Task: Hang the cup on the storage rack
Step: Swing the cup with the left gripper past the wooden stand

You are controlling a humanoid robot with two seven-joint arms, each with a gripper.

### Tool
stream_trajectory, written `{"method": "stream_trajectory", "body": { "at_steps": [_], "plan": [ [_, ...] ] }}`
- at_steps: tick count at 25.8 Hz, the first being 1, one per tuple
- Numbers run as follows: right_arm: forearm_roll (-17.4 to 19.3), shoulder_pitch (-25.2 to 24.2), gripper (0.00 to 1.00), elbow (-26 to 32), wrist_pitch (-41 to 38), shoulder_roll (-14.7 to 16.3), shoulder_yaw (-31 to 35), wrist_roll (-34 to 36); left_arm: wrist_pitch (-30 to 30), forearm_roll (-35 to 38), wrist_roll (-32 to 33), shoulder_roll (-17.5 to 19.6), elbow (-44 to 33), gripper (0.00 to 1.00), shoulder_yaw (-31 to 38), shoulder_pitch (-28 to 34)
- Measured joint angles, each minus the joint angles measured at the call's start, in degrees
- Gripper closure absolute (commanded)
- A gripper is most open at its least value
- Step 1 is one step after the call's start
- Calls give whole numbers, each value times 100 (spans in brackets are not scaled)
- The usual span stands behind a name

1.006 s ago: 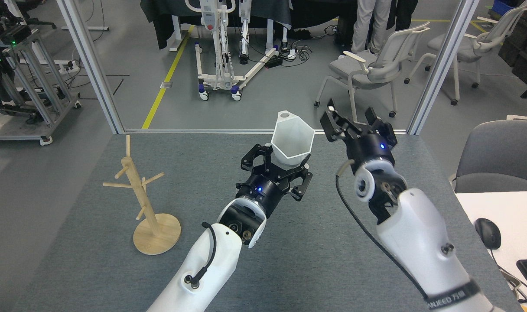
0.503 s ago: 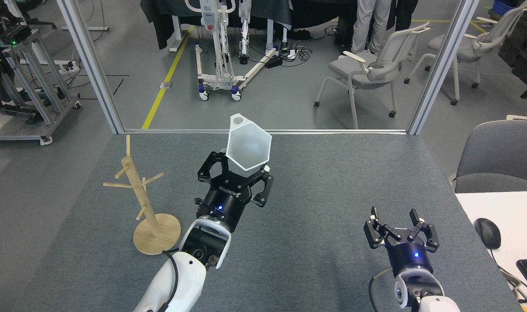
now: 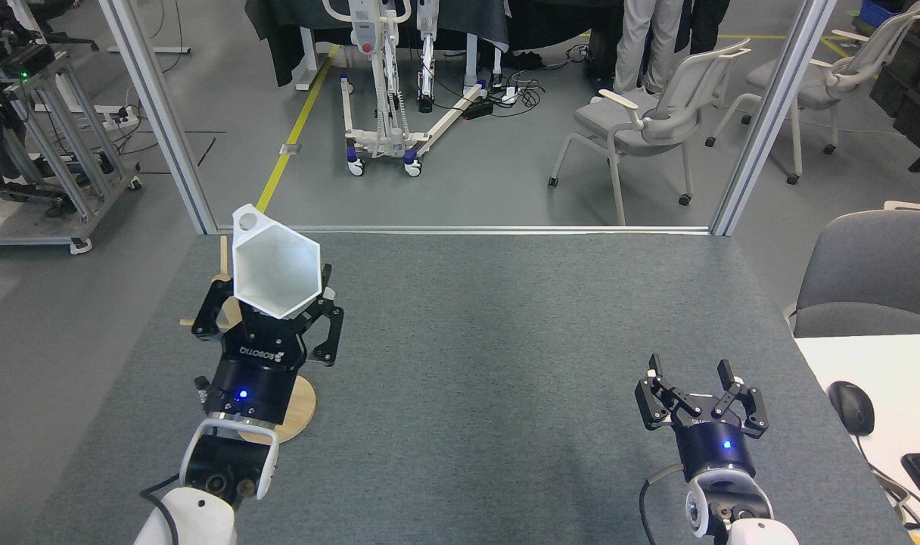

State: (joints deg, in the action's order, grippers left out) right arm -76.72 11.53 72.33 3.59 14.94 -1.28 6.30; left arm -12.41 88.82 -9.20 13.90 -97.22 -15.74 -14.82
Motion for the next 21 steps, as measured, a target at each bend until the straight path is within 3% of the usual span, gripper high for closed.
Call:
{"method": "stream_trajectory", "body": {
  "at_steps": [4, 10, 21],
  "plan": [
    [5, -6, 1, 8, -12, -30, -1, 1, -27, -23, -86, 106, -91, 91, 309, 95],
    [-27, -33, 1, 2, 13, -154, -16, 17, -531, -81, -137, 308, -158, 90, 734, 189],
    [-55, -67, 1, 2, 21, -171, -30, -25, -1468, -313, -134, 1131, -169, 86, 1700, 963]
  ]
}}
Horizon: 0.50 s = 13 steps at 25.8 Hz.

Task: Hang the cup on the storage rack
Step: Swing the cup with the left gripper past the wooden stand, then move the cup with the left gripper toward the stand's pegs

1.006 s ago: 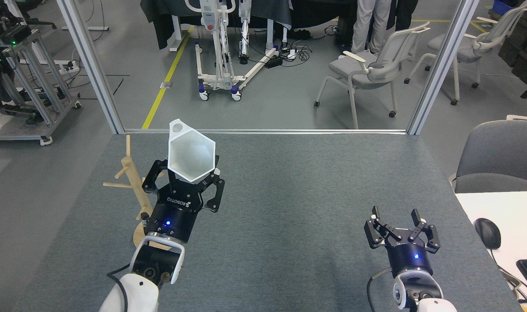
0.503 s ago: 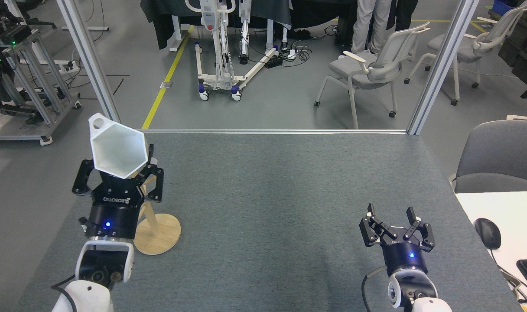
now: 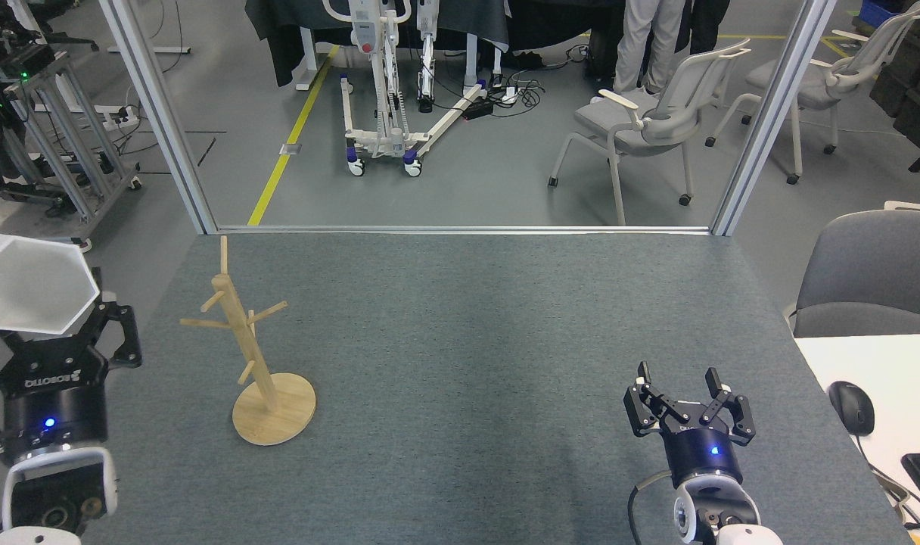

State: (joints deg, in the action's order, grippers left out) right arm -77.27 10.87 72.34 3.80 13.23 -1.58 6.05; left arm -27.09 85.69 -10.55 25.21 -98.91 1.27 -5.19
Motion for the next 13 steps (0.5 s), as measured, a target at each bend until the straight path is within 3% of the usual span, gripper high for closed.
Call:
{"method": "stream_trajectory", "body": {
  "at_steps": [5, 13],
  "plan": [
    [-7, -11, 1, 0, 2, 4, -1, -1, 131, -50, 45, 197, 55, 85, 195, 410],
    [-8, -26, 1, -26, 15, -7, -6, -8, 1734, 0, 84, 287, 404, 86, 231, 651]
  ]
}}
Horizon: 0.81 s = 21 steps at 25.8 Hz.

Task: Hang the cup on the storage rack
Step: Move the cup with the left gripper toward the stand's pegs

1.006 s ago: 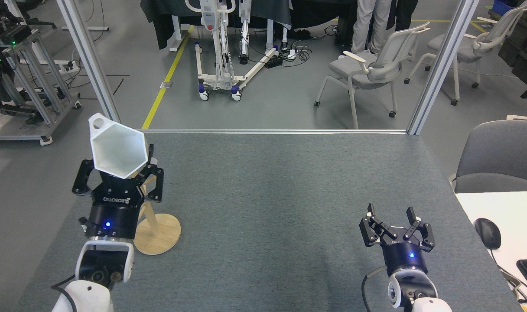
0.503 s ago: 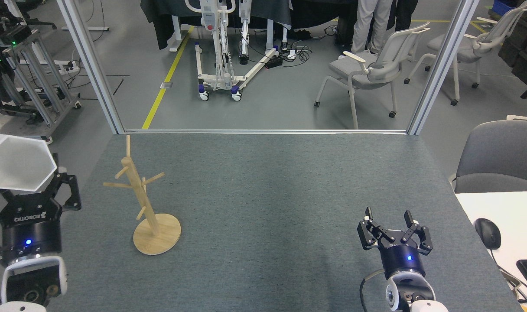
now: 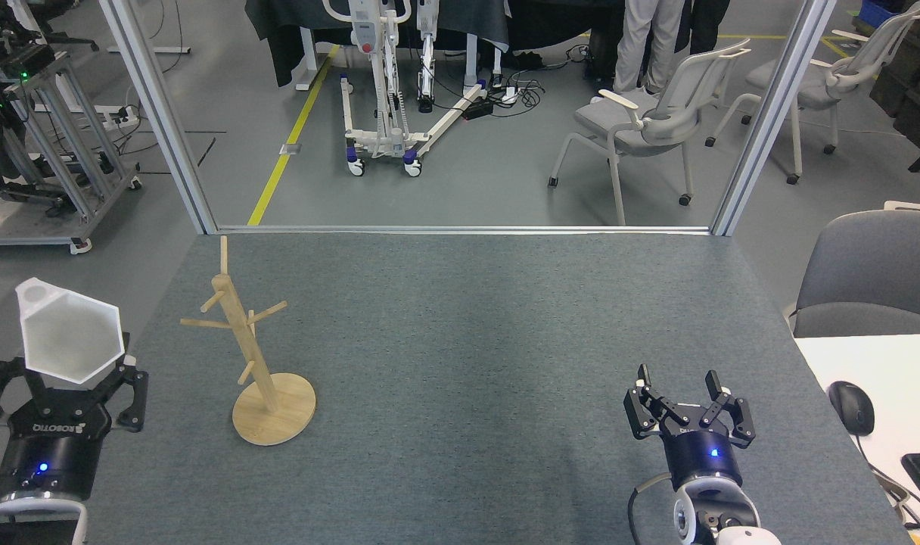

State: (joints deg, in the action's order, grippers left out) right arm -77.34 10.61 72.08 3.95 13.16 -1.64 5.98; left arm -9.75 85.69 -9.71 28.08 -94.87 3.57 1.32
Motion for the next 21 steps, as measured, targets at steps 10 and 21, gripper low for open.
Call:
{"method": "stream_trajectory", "body": {
  "at_steps": [10, 21],
  "plan": [
    [-37, -12, 1, -21, 0, -15, -6, -6, 1186, 90, -39, 339, 854, 85, 20, -12],
    [-86, -48, 1, -44, 1, -15, -7, 9, 2148, 346, -72, 480, 1384, 80, -26, -291]
  ]
}}
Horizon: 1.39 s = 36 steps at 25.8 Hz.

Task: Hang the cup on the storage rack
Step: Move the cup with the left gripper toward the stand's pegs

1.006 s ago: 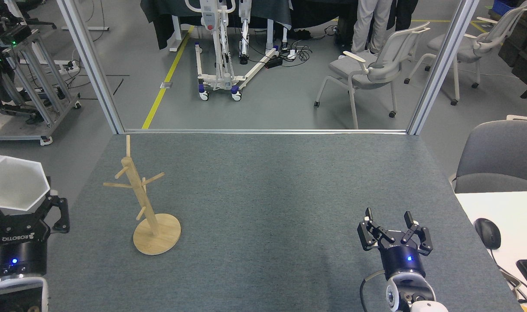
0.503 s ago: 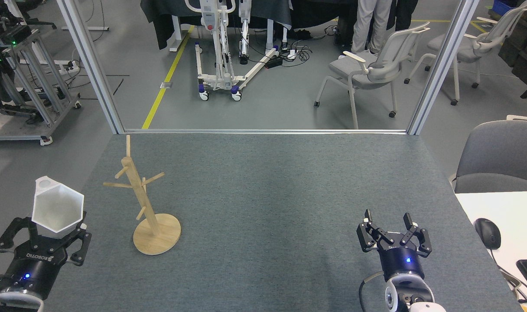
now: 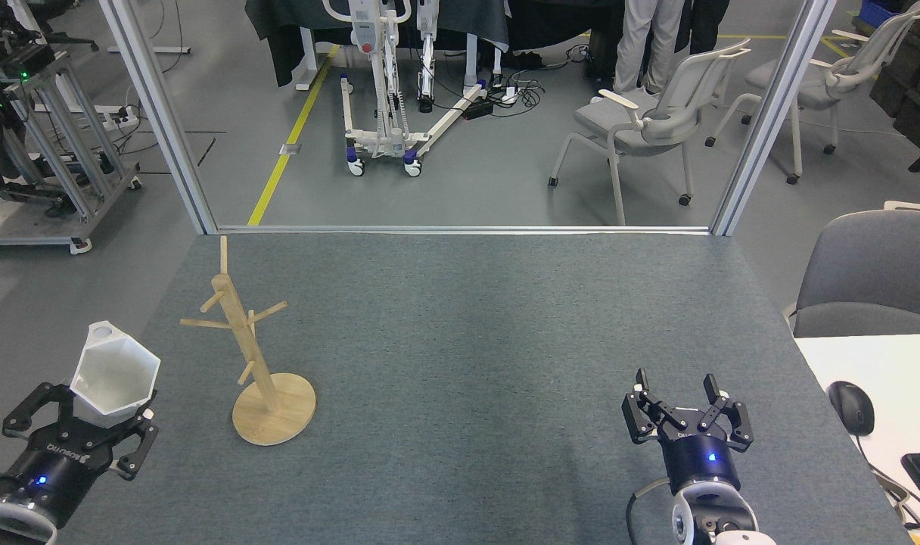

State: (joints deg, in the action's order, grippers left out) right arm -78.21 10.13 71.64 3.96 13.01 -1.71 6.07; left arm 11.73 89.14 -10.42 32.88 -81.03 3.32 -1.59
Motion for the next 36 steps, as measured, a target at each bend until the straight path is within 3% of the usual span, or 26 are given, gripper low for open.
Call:
{"method": "stream_trajectory", "body": {
  "at_steps": [21, 36],
  "plan": [
    [-6, -46, 1, -22, 0, 11, 4, 1, 201, 304, 15, -79, 217, 79, -792, -737],
    [-4, -46, 1, -27, 0, 39, 21, 16, 196, 336, -17, -90, 469, 76, -1170, -938]
  ]
}}
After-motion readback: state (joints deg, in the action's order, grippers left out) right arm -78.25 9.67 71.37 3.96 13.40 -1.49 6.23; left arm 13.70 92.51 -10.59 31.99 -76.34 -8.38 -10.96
